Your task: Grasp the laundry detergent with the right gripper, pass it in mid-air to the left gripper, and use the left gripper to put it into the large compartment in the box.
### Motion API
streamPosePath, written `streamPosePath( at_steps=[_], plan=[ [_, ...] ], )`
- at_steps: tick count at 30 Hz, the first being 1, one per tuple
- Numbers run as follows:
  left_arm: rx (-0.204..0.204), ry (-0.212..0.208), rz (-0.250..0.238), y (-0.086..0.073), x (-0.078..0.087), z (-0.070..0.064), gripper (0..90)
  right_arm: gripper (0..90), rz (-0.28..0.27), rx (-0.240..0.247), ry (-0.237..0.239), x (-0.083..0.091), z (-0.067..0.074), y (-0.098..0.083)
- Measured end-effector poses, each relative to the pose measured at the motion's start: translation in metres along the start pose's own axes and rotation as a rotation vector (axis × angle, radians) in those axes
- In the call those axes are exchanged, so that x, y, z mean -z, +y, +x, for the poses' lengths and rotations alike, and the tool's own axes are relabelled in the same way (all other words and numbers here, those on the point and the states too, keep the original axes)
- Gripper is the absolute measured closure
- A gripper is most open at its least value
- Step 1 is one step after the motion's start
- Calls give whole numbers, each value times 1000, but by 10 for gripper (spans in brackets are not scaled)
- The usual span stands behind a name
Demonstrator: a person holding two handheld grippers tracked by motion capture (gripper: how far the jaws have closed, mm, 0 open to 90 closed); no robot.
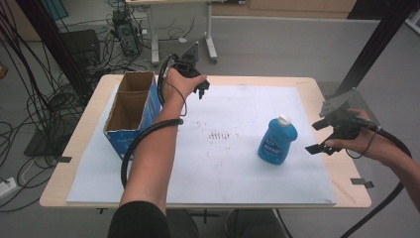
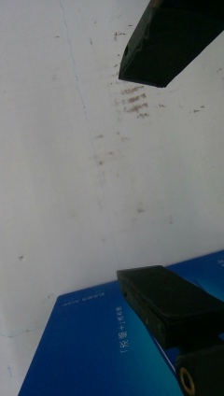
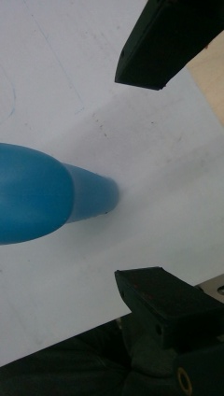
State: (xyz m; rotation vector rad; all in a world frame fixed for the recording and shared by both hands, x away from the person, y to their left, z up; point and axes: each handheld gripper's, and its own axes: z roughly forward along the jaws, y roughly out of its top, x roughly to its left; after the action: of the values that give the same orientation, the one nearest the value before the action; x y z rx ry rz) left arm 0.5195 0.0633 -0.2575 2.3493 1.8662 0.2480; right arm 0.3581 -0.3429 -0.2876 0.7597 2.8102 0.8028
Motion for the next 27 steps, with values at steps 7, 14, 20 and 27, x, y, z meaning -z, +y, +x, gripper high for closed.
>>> streamPosePath(
  at_steps=[7, 14, 20, 27],
  plan=[
    [-5, 1, -1, 0, -1, -1, 60, 57, -69, -33, -2, -11, 2, -10],
    [-9, 4, 1, -1, -2, -2, 60, 57, -183, -64, -11, -24, 5, -24],
    [-12, 6, 5, 0, -4, -3, 60, 52, -243, -89, -7, -34, 6, -34],
    [-17, 6, 7, 1, -5, -5, 60, 48, -287, -88, -33, -47, 9, -41]
  ],
)
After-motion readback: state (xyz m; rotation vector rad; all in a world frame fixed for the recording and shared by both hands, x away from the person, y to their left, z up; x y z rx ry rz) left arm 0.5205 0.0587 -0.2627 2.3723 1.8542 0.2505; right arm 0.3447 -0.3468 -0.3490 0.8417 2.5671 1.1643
